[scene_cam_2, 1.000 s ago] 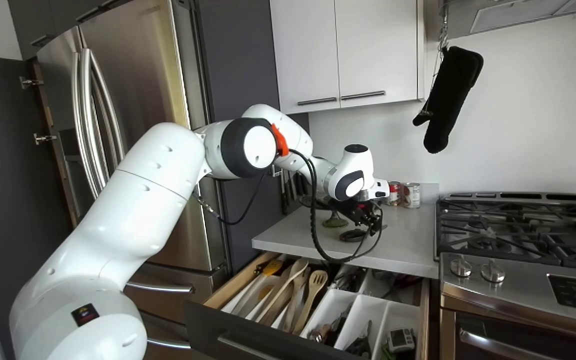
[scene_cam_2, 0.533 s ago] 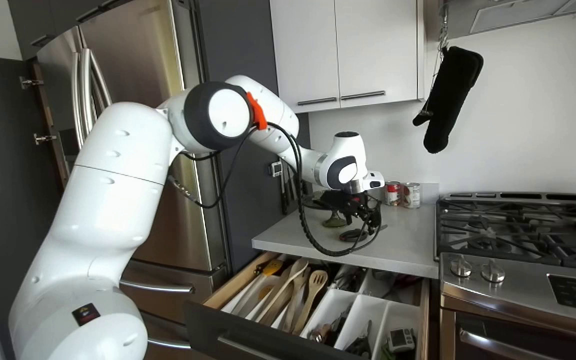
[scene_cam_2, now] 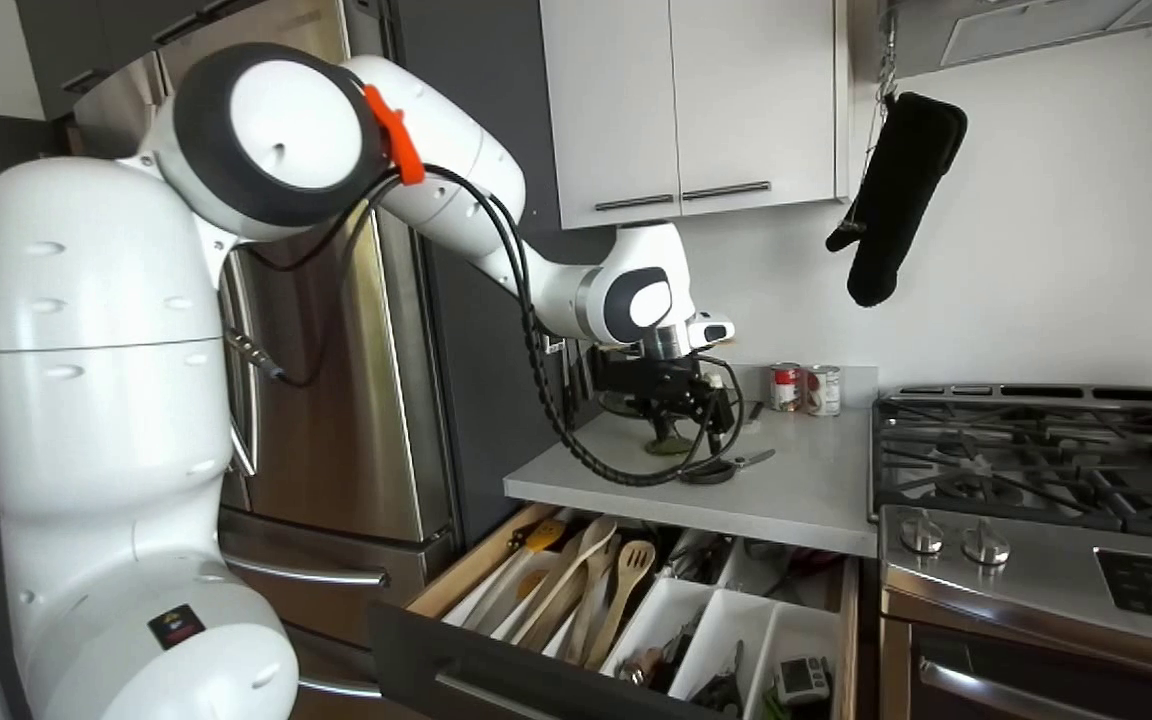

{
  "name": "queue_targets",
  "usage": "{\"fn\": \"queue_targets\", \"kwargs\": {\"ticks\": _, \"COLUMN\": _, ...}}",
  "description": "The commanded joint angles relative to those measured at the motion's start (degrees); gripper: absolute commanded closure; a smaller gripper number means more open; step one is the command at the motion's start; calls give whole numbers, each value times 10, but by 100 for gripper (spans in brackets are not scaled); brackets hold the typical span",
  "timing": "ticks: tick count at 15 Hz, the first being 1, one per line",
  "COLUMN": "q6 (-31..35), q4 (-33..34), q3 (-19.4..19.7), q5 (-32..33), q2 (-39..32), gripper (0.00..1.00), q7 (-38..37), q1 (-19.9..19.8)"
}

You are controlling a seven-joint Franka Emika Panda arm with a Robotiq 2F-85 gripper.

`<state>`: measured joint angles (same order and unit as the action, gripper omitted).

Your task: Remove one scissors from the open drawer and put it on the counter

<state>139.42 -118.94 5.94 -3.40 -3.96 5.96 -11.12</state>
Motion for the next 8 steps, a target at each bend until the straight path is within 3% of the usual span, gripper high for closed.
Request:
{"fn": "queue_targets", "kwargs": {"ticks": 1, "q6": -18, "q4": -89, "q3": 8, "q5": 20, "q2": 100, "gripper": 0, "q7": 49, "q1": 11}}
{"fn": "queue_targets", "kwargs": {"ticks": 4, "q6": -42, "q4": -115, "q3": 13, "q5": 18, "q2": 137, "gripper": 0, "q7": 106, "q1": 17}}
{"fn": "queue_targets", "kwargs": {"ticks": 5, "q6": -26, "q4": -82, "q3": 12, "q5": 17, "q2": 102, "gripper": 0, "q7": 66, "q1": 17}}
{"fn": "queue_targets", "kwargs": {"ticks": 8, "q6": -37, "q4": -100, "q3": 14, "q5": 18, "q2": 127, "gripper": 0, "q7": 92, "q1": 20}}
